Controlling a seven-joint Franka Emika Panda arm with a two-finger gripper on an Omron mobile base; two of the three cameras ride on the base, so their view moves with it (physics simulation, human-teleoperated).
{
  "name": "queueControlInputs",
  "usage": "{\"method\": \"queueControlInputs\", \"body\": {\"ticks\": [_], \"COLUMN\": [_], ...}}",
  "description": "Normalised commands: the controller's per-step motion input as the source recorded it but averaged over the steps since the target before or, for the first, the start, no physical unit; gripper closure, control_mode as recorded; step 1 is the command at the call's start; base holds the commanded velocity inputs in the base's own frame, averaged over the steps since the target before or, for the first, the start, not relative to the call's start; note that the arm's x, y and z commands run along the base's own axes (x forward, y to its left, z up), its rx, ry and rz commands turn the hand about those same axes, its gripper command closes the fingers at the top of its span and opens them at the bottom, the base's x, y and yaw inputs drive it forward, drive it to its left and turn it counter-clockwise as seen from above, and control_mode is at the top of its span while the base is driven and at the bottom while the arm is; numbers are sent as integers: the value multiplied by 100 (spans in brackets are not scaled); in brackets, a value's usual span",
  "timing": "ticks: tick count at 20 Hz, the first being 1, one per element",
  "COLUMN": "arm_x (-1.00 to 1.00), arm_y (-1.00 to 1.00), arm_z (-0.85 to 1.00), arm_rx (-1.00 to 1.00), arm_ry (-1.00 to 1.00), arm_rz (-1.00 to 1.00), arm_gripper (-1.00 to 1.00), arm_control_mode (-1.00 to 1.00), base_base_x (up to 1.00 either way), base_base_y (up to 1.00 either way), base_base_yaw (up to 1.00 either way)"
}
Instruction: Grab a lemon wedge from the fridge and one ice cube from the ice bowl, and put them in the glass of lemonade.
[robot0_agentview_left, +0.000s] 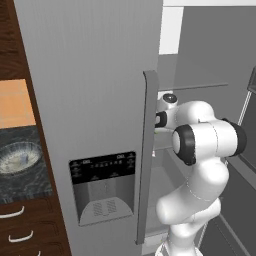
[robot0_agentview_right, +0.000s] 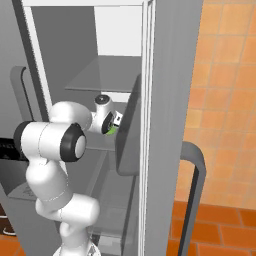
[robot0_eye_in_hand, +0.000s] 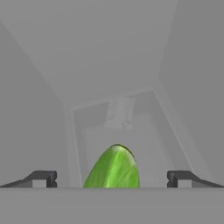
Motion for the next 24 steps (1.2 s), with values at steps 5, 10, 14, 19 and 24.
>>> {"method": "queueControlInputs", "body": {"ticks": [5,10,14,19,24], "arm_x": [-5,-7,-8,0,0], "arm_y": [0,5,7,0,0], "arm_z": [0,5,5,-19,-25], "arm_rx": [0,0,0,0,0], "arm_ry": [0,0,0,2,5], "arm_rz": [0,0,0,0,0], "arm_gripper": [-100,-100,-100,-100,-100], "arm_control_mode": [-100,-100,-100,-100,-100], "base_base_x": [0,0,0,0,0], "base_base_y": [0,0,0,0,0], "base_base_yaw": [0,0,0,0,0]}}
